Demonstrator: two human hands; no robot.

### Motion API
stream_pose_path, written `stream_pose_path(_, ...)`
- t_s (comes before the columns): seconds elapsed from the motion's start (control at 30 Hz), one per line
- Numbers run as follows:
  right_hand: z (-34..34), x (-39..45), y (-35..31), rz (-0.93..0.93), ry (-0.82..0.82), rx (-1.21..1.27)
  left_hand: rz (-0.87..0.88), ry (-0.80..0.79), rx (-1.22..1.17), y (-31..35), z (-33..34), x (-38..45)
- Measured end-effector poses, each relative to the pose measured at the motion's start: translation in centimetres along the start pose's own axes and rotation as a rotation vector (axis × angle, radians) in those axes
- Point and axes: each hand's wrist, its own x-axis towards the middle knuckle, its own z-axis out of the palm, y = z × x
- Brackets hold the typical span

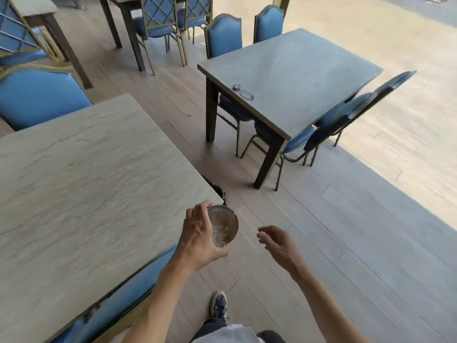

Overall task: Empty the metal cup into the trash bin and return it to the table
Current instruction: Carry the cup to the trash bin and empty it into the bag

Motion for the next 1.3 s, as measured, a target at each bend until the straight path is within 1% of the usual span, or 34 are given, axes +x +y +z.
stream_pose_path(0.1, -1.3, 3.1, -0.6, 0.014, -0.019, 0.008, -0.036, 0.01, 0.005, 0.0, 0.3, 2.7)
stream_pose_path(0.23, -2.6, 7.8, -1.7, -0.009, -0.089, -0.041, -0.109, 0.039, 0.004, -0.2, 1.4, 5.7)
stream_pose_path(0.53, -5.7, 20.4, -3.8, -0.132, -0.344, -0.136, -0.339, 0.124, 0.016, 1.3, 5.2, 12.6)
stream_pose_path(0.7, -7.6, 27.1, -5.2, -0.196, -0.479, -0.202, -0.489, 0.219, -0.001, 3.4, 6.6, 15.9)
stream_pose_path(0.83, -7.8, 31.9, -7.3, -0.23, -0.556, -0.207, -0.604, 0.28, -0.037, 4.3, 7.4, 17.5)
stream_pose_path(1.0, -5.1, 37.7, -9.5, -0.188, -0.676, -0.2, -0.705, 0.332, -0.08, 2.8, 8.3, 20.7)
stream_pose_path(1.1, -3.0, 40.4, -11.4, -0.07, -0.713, -0.126, -0.733, 0.381, -0.115, 0.8, 8.6, 23.5)
stream_pose_path(1.2, -1.7, 42.7, -13.3, 0.056, -0.772, -0.019, -0.743, 0.391, -0.143, -1.0, 8.7, 26.9)
stream_pose_path(1.3, -0.9, 45.3, -14.7, 0.107, -0.815, 0.006, -0.74, 0.392, -0.123, -2.7, 9.1, 30.0)
